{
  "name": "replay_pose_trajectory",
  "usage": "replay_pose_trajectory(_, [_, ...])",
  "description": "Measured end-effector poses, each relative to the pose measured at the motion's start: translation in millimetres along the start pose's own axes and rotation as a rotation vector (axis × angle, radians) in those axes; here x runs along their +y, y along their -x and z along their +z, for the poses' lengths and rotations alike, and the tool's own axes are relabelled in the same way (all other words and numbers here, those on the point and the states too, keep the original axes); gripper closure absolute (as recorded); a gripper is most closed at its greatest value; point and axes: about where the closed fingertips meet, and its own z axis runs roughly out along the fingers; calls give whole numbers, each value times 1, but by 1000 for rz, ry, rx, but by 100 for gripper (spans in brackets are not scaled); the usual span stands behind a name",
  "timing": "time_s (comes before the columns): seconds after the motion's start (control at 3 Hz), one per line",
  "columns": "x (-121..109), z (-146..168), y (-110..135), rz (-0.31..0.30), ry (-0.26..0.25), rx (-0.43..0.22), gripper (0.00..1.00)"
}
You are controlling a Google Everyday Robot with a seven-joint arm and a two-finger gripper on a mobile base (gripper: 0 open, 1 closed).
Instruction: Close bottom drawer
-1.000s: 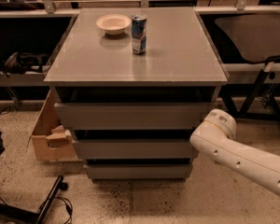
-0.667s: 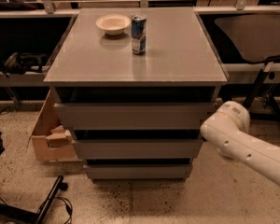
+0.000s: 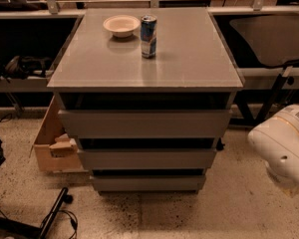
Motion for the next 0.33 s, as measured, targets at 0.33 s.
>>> replay_pose_trajectory(0.33, [12,-10,-21,106,-24,11,100])
